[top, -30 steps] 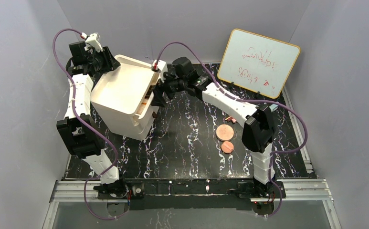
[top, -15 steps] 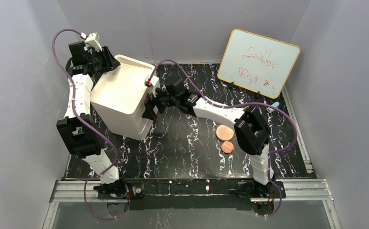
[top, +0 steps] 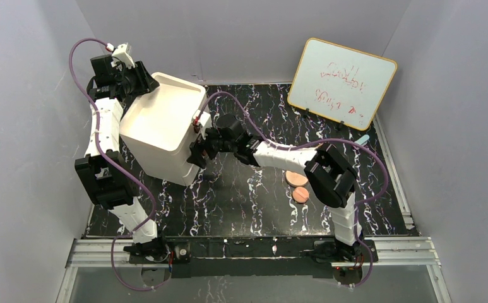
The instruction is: Organize the makeup
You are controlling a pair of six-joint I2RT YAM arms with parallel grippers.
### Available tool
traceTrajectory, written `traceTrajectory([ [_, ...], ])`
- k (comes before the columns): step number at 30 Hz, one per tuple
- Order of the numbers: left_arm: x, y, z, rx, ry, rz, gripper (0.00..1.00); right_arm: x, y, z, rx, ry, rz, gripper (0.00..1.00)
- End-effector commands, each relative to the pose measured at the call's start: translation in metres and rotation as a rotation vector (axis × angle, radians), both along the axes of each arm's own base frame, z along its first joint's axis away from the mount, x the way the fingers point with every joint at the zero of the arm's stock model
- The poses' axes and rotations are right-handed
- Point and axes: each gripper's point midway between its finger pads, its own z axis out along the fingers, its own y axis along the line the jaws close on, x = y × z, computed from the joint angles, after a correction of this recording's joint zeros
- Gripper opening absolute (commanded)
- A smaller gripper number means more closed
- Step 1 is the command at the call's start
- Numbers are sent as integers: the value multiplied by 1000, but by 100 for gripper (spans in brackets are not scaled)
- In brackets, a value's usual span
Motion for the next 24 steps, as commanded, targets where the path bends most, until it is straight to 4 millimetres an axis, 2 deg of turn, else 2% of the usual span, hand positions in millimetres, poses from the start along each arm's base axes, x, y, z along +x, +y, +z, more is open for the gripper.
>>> traceTrajectory([
  [1, -7, -11, -18, -41, 74, -34, 40, 27, -7, 36, 68, -181, -100, 98],
  [14, -8, -12, -17, -44, 72, -36, 41, 57, -20, 23, 51, -233, -163, 96],
  [20, -8, -12, -16, -44, 71, -37, 41, 65, -20, 16, 40, -218, -148, 80],
  [24, -8, -11, -16, -42, 70, -34, 41, 68, -19, 12, 39, -199, -138, 72],
])
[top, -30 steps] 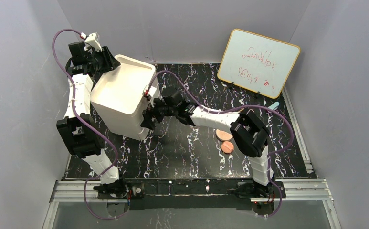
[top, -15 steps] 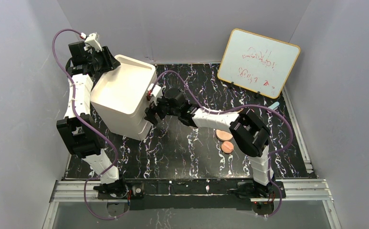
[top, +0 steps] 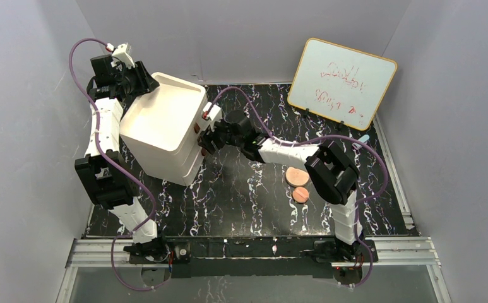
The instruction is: Organize the makeup
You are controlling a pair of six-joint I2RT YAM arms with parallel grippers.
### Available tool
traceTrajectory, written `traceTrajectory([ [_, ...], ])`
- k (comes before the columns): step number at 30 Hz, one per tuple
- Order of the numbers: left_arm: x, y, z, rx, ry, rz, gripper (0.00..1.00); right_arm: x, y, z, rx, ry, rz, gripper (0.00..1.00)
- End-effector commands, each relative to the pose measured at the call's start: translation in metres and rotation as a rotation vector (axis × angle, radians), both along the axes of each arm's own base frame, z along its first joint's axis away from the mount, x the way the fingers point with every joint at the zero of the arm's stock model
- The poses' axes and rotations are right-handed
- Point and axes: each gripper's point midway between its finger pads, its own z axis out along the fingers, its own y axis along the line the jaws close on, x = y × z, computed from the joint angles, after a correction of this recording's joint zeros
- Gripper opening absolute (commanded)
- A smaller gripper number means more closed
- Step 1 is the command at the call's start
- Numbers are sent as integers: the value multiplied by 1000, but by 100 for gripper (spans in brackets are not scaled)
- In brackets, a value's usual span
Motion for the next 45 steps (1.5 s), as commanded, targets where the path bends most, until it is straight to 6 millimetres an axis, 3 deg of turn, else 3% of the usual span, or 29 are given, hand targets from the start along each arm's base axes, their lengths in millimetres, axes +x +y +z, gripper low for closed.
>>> traceTrajectory([
  [1, -8, -11, -16, -41, 71, -34, 40, 8, 11, 14, 45, -21, 27, 69],
  [12, -7, -13, -17, -53, 74, -41, 41, 6, 22, 6, 53, 27, 73, 63],
  [19, -7, -13, -18, -52, 74, -42, 41, 10, 26, 4, 34, 48, 80, 33],
  [21, -7, -13, -17, -52, 72, -42, 40, 10, 25, 3, 30, 49, 83, 11],
  [24, -7, -13, -17, -52, 71, -42, 41, 11, 23, 3, 28, 46, 73, 1],
  [32, -7, -13, -17, -52, 74, -42, 41, 14, 2, -4, -4, 45, 33, 1],
  [45, -6, -13, -19, -56, 77, -41, 41, 13, -66, -19, -52, 73, -65, 1],
])
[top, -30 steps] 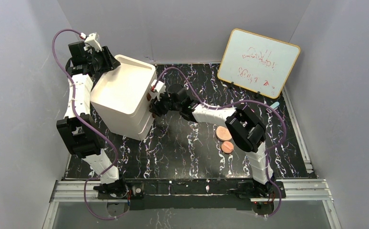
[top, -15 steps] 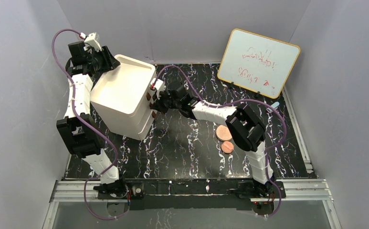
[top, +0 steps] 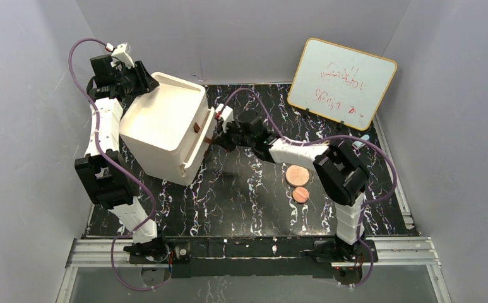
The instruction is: Organize the makeup
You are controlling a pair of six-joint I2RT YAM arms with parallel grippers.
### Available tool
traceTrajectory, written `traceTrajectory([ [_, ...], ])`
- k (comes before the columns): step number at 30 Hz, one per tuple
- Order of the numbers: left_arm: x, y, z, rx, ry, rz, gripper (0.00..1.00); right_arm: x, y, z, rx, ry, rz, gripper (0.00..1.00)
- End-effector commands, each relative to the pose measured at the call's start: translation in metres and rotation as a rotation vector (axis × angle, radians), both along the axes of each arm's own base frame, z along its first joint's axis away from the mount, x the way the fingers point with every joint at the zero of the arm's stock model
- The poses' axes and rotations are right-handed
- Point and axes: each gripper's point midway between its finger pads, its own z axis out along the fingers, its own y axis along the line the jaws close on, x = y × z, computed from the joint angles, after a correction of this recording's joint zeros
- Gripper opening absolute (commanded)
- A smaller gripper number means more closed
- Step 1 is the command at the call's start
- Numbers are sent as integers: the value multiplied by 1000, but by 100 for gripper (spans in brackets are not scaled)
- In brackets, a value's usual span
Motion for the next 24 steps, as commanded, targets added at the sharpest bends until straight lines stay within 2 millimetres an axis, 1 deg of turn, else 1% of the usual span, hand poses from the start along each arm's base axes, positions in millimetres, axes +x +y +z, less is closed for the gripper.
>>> traceTrajectory([
  [1, -7, -13, -19, -50, 80, -44, 41, 13, -40, -1, -41, -10, -94, 1],
  [8, -7, -14, -21, -55, 84, -45, 41, 7, -67, -3, -63, -9, -142, 1],
  [16, -7, -14, -21, -58, 86, -44, 40, 3, -91, -7, -106, -16, -184, 1],
  [24, -6, -14, -21, -58, 87, -41, 41, -1, -116, -3, -129, -31, -251, 1],
])
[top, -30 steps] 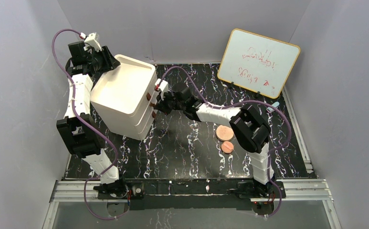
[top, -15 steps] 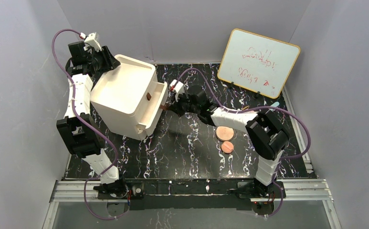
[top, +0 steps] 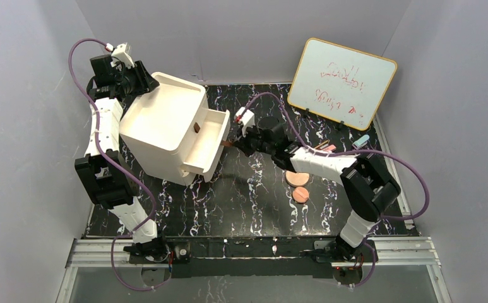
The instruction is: Organize the makeup
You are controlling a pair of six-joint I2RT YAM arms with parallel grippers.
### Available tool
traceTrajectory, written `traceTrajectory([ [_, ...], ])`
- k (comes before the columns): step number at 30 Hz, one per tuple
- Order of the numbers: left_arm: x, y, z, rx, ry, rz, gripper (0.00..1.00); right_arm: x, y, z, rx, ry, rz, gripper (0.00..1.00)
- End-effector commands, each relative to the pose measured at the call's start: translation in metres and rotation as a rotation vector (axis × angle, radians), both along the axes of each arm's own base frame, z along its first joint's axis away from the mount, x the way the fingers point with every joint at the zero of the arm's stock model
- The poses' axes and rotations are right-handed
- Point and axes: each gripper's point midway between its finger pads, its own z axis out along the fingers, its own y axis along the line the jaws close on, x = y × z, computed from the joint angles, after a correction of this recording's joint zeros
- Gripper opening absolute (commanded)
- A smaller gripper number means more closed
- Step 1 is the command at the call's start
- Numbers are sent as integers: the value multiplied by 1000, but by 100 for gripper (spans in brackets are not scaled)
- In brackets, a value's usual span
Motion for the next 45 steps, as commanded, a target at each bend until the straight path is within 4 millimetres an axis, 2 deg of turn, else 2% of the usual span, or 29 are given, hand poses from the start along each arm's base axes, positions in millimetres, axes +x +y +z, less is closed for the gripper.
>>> traceTrajectory([
  [1, -7, -13, -22, -52, 88, -43, 41, 12, -44, -12, -98, -7, -128, 1],
  [11, -7, -13, -22, -54, 89, -44, 41, 8, -73, -17, -123, 4, -190, 1],
  [16, -6, -14, -23, -55, 90, -44, 40, 9, -82, -14, -116, 1, -210, 1],
  [17, -6, -14, -22, -56, 89, -44, 41, 10, -83, -13, -116, 1, -212, 7],
  [18, -6, -15, -22, -56, 89, -46, 41, 10, -83, -14, -121, 4, -213, 20],
  [20, -6, -14, -23, -57, 90, -45, 41, 13, -83, -13, -129, 7, -223, 55],
  [21, -6, -15, -22, -57, 90, -46, 41, 14, -84, -12, -132, 8, -229, 63],
  [25, -6, -14, -22, -57, 89, -45, 41, 22, -87, -7, -137, -5, -259, 71],
  [29, -6, -14, -24, -57, 92, -45, 41, 41, -105, 1, -146, -12, -393, 87],
  [30, -6, -14, -24, -57, 93, -44, 41, 47, -112, 2, -154, -3, -435, 95],
  [31, -6, -14, -24, -57, 93, -44, 41, 54, -121, 3, -166, 3, -491, 98],
  [36, -6, -14, -24, -59, 93, -44, 41, 84, -163, 5, -149, 85, -743, 98],
  [42, -6, -14, -23, -58, 91, -44, 41, 102, -201, -3, -116, 264, -887, 98],
  [45, -6, -14, -23, -57, 92, -42, 41, 109, -224, -4, -108, 287, -1001, 98],
])
